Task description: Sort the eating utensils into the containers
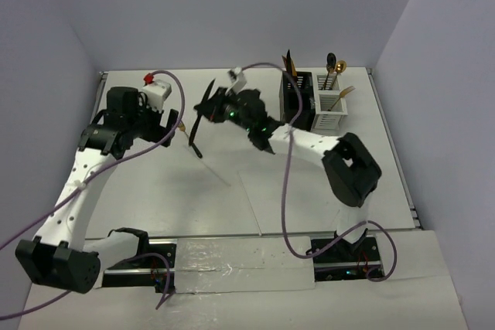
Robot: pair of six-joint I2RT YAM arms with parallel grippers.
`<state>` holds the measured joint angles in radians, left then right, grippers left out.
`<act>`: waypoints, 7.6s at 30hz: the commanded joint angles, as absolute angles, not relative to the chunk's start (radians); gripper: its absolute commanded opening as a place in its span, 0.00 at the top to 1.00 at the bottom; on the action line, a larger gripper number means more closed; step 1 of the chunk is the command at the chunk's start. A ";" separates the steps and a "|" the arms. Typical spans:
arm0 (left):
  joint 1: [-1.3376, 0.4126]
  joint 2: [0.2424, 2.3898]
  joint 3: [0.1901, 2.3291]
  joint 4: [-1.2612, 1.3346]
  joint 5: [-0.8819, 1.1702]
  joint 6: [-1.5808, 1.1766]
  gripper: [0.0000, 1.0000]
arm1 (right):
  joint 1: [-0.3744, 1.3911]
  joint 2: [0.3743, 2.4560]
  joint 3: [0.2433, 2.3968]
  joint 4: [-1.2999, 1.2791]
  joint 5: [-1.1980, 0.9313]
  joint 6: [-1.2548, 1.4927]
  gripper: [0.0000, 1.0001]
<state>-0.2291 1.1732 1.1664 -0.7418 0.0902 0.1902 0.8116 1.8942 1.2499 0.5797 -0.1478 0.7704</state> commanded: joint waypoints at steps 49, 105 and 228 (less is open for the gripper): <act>-0.011 1.198 0.848 -0.486 -0.009 0.202 0.01 | 0.340 1.623 1.609 -0.132 0.078 -0.002 0.09; 0.035 0.922 0.644 -0.381 -0.095 0.264 0.01 | 0.991 1.378 1.252 -0.322 0.701 0.056 1.00; 0.043 1.009 0.528 0.003 -0.054 0.169 0.01 | 0.388 1.718 1.039 0.669 0.785 0.356 1.00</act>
<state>0.0360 1.0252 0.5072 -0.0048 -0.0738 0.1684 0.3962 1.7000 0.9916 0.6724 0.7738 0.2745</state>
